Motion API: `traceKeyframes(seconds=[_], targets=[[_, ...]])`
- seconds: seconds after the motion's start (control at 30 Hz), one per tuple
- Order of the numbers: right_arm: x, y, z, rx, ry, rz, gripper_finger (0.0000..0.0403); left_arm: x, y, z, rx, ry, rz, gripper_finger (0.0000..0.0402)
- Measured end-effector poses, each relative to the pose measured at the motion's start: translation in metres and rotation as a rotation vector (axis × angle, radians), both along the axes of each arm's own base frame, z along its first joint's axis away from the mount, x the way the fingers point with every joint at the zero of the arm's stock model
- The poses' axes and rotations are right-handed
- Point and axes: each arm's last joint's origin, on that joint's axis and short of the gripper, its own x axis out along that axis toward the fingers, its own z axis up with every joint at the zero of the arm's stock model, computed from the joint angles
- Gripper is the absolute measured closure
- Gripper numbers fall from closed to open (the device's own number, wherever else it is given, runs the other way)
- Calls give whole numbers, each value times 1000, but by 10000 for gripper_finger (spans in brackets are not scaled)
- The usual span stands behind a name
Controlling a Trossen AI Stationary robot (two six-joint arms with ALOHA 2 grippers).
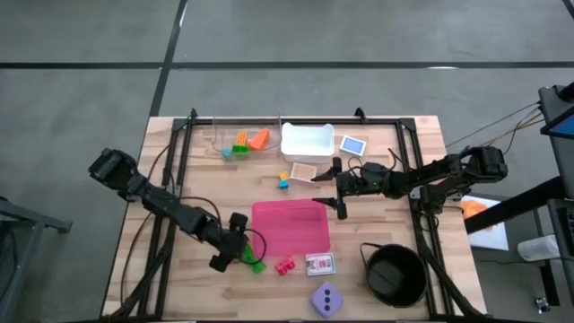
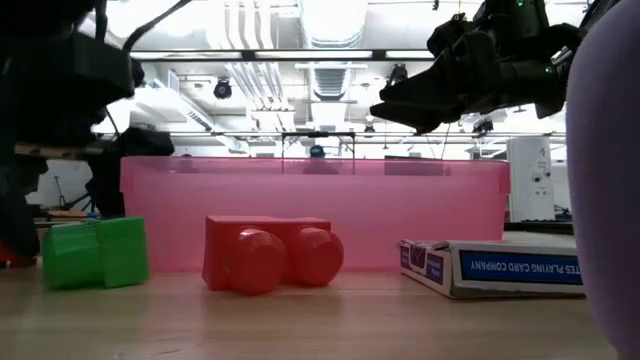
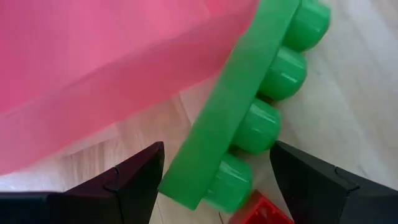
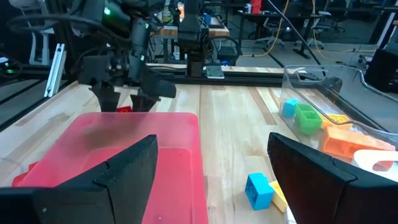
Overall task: Pick & Place Toys
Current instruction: Put the green game piece into the transparent bin
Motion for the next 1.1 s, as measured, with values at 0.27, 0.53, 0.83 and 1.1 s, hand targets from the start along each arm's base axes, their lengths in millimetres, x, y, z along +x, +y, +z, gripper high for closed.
traceKeyframes(seconds=[0.27, 0.53, 0.83, 1.1], targets=[[0, 0, 0, 0, -1, 0, 101, 2, -1, -9, 31, 22, 8, 113], [0, 0, 0, 0, -1, 0, 101, -2, 0, -2, 62, -4, -16, 205], [0, 0, 0, 0, 1, 0, 101, -2, -1, 0, 60, -16, -23, 221], [0, 0, 0, 1, 4, 0, 101, -5, -5, 1, 51, -12, -45, 221]])
